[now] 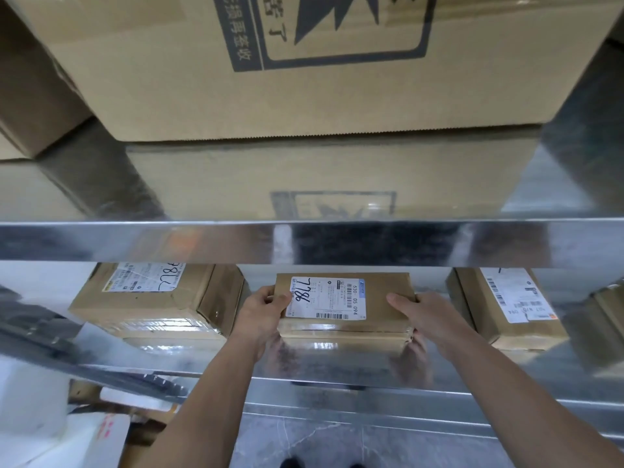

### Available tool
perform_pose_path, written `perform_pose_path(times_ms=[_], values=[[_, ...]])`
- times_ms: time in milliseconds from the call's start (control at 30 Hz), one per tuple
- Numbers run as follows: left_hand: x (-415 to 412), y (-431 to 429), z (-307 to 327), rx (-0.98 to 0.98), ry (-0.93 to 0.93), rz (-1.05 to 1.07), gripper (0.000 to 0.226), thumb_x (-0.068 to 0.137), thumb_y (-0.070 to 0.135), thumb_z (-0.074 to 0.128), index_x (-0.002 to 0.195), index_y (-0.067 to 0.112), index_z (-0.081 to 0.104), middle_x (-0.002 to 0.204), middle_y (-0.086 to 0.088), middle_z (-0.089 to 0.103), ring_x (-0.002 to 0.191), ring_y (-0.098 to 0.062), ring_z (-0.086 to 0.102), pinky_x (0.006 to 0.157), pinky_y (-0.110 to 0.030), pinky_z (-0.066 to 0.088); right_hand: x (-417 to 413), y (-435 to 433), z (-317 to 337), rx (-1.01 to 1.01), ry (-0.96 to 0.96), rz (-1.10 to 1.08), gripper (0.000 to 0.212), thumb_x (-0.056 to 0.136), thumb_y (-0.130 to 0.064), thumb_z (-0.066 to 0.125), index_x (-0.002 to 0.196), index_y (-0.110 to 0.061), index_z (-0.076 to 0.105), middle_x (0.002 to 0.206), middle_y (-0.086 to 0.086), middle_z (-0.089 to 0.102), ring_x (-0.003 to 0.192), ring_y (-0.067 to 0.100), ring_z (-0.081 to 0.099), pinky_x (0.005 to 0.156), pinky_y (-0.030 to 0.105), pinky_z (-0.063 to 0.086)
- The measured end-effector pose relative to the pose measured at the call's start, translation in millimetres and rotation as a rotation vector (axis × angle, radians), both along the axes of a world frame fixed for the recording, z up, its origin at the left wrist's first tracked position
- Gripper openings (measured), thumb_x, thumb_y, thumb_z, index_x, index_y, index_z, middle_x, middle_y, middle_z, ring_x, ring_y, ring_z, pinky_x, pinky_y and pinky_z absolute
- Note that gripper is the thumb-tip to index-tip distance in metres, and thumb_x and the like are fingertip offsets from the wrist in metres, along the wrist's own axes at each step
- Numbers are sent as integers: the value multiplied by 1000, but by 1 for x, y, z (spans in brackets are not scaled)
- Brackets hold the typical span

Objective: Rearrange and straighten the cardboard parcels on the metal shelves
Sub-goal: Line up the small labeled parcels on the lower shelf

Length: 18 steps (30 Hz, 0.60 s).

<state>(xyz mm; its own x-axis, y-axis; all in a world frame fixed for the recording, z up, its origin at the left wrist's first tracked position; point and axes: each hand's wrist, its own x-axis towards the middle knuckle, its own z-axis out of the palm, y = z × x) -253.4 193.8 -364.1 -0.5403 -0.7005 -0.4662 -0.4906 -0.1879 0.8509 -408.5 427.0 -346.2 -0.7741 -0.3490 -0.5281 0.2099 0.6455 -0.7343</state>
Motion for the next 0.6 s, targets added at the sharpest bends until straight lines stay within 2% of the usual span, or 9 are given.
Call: perform_pose_path(times_ms=[67,133,233,300,400,500,600], values=[[-1,-1,-1,-24,-27,-8,9,96,30,67,100,24,72,98,4,78,100,-26,71,98,-52,55,2,0,1,-13,-7,-26,29,98,-41,66,93,-13,66,105,11,72,83,18,66,63,26,52],[-2,-1,-2,-40,-39,-8,9,95,33,67,98,26,73,96,4,78,98,-27,71,97,-53,55,3,-1,1,-9,4,-31,29,98,-40,65,92,-11,67,107,14,72,81,19,64,58,24,49],[-3,-1,-4,-74,-53,-9,11,95,35,66,95,25,72,95,3,77,97,-29,70,94,-52,56,3,-2,2,0,18,-39,32,98,-39,66,91,-8,71,105,16,73,90,26,71,59,27,48],[-3,1,-5,-92,-49,-7,11,95,35,65,95,25,71,96,2,77,97,-28,70,94,-51,56,3,-3,2,-2,31,-50,33,97,-39,67,89,-8,72,102,16,74,87,27,71,61,29,48],[-4,2,-6,-109,-50,9,9,97,32,64,98,25,70,98,2,76,97,-25,69,95,-48,55,3,-3,3,8,36,-40,32,98,-38,66,87,-9,70,99,15,74,80,23,66,62,29,49],[-5,3,-8,-103,-49,22,7,98,28,63,97,24,68,97,2,75,94,-25,68,92,-43,56,4,-4,2,39,61,-25,34,98,-39,65,87,-7,70,94,12,73,80,21,66,66,31,50],[-7,2,-4,-72,-52,18,5,99,26,62,99,23,66,101,1,75,96,-24,69,93,-46,57,4,-6,4,41,67,-25,32,99,-39,65,93,-7,68,91,6,69,79,16,63,66,32,47]])
